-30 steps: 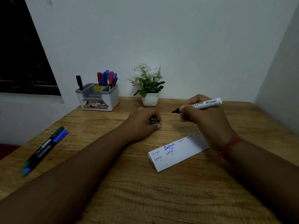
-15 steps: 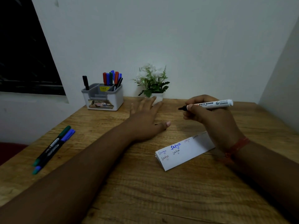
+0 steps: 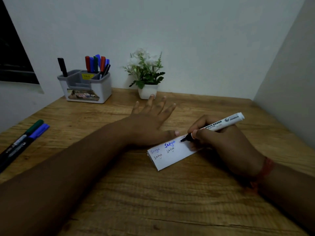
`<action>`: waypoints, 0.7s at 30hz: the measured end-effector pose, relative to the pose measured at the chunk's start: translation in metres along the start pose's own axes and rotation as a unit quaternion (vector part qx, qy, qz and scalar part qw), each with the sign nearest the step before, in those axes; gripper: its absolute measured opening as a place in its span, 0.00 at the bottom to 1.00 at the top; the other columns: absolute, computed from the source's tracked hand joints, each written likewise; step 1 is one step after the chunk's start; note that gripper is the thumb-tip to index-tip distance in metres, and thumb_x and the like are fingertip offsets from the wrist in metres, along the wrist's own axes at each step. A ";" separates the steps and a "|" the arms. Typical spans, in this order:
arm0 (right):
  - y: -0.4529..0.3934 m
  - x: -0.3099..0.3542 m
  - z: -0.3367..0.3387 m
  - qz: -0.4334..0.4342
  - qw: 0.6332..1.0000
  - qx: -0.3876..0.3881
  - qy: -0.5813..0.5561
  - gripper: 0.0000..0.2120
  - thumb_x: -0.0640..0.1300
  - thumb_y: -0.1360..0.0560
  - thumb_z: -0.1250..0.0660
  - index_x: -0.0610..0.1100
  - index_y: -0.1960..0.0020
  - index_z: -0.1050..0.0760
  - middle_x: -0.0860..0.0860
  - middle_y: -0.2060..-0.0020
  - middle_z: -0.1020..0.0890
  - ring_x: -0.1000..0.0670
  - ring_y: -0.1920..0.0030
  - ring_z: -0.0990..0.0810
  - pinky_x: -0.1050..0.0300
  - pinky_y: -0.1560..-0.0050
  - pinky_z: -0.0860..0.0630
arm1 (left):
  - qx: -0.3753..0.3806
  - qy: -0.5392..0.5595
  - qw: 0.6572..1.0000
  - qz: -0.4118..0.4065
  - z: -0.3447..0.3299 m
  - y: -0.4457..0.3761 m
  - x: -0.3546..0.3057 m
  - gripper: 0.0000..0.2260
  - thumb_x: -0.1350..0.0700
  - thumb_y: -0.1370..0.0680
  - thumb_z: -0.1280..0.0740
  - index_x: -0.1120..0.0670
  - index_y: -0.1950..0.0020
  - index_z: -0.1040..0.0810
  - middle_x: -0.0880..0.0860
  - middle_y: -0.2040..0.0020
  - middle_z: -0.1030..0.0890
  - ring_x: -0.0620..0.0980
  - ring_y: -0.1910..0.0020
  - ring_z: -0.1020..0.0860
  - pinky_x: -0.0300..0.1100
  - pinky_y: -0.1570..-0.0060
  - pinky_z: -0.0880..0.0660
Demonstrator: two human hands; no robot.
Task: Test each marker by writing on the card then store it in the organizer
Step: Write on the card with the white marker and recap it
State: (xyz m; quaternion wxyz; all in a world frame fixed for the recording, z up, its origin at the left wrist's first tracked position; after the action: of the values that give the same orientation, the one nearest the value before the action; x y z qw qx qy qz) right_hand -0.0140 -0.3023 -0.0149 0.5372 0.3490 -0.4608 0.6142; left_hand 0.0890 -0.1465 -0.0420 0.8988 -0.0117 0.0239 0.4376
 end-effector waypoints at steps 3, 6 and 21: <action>-0.001 -0.002 -0.004 -0.012 1.000 0.021 0.006 0.04 0.35 0.24 0.32 0.38 0.55 0.18 0.47 0.59 0.12 0.50 0.59 0.14 0.63 0.59 0.20 | 0.020 -0.002 1.000 -0.009 -0.005 0.000 -0.004 0.41 0.23 0.31 0.57 0.37 0.23 0.68 0.45 0.23 0.72 0.52 0.26 0.75 0.67 0.28 0.66; -0.001 -0.001 -0.005 -0.010 1.000 0.022 0.019 0.04 0.36 0.24 0.32 0.40 0.56 0.18 0.49 0.59 0.12 0.52 0.58 0.14 0.64 0.59 0.20 | 0.030 -0.018 0.999 -0.015 -0.009 0.000 -0.007 0.42 0.23 0.30 0.57 0.38 0.23 0.68 0.46 0.23 0.73 0.53 0.26 0.75 0.67 0.28 0.66; -0.001 -0.001 -0.009 -0.014 0.992 0.028 0.121 0.04 0.45 0.25 0.29 0.49 0.58 0.17 0.57 0.59 0.12 0.59 0.58 0.15 0.65 0.60 0.20 | 0.031 -0.074 0.997 -0.011 -0.011 -0.005 -0.006 0.39 0.25 0.27 0.59 0.39 0.24 0.71 0.47 0.23 0.73 0.54 0.26 0.76 0.68 0.29 0.66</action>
State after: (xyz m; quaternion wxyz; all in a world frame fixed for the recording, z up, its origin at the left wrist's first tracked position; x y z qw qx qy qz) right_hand -0.0121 -0.2942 -0.0180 0.5875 0.2930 -0.3706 0.6570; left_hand 0.0893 -0.1549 -0.0529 0.9028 0.0484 -0.0296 0.4262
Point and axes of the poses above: each hand's wrist, its own y-axis away from the middle knuckle, its own z-axis out of the back of the hand, x = y × z, the point moved 7 cm from there along -y, towards the middle knuckle
